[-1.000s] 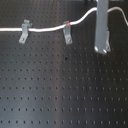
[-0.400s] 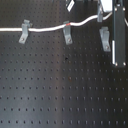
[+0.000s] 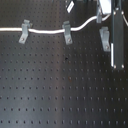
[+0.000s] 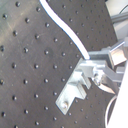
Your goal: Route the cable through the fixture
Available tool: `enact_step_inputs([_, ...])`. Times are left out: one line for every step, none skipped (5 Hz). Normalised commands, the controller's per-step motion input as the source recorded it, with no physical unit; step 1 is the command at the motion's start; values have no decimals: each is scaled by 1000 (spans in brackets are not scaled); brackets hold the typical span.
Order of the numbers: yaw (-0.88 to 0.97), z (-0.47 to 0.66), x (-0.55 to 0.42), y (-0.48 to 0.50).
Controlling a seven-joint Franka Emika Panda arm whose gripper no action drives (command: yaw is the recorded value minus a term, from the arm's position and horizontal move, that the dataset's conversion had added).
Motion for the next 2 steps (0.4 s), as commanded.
enact_step_inputs([0, 8, -1, 26])
enact_step_inputs([34, 69, -22, 285])
